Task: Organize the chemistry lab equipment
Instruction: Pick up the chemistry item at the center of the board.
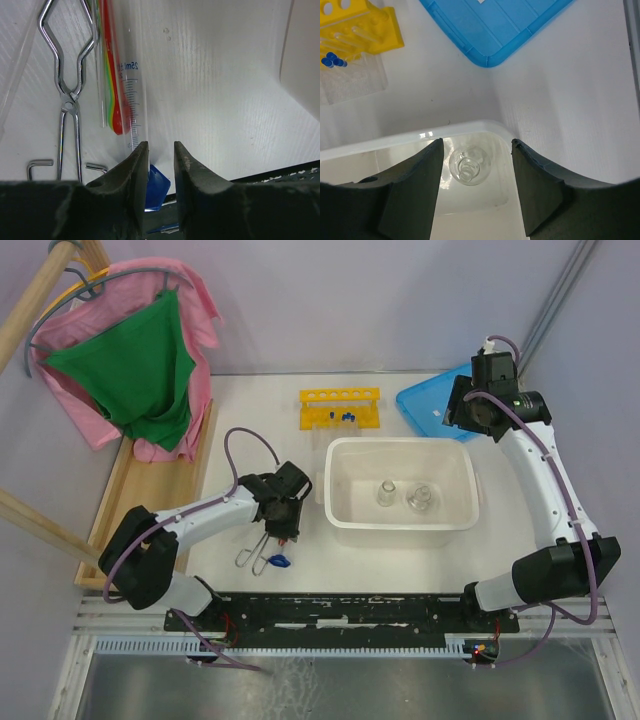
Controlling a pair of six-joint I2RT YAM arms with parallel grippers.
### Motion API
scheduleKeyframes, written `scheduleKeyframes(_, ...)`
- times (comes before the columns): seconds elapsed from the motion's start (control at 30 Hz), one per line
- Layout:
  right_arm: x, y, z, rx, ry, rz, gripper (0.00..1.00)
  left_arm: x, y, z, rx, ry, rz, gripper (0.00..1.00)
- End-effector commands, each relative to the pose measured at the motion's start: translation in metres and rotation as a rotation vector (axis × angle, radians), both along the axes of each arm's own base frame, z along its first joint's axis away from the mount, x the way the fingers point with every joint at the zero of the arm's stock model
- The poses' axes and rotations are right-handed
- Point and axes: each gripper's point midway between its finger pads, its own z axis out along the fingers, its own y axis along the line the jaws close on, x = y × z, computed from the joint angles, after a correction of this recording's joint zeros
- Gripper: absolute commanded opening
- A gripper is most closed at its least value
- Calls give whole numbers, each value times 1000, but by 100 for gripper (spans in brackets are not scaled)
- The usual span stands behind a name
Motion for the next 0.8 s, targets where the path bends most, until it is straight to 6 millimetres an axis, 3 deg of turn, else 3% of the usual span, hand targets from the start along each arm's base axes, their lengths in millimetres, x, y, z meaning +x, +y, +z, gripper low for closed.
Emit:
scheduleKeyframes(0.0, 1, -3, 13, -11, -56, -9, 65, 4, 0, 5, -3, -18, -18, 35)
scheduleKeyframes(0.33, 3, 0, 10, -1, -46, -1, 65, 3, 11, 15, 36, -42, -6, 36)
scheduleKeyframes(0.57, 4, 0, 7, 2, -38, -3, 65, 17, 5, 42, 13, -108, -3, 36)
scheduleKeyframes(0.77, 6, 2, 6, 7, -36, 3, 65, 3, 18, 18, 69, -50, -27, 36)
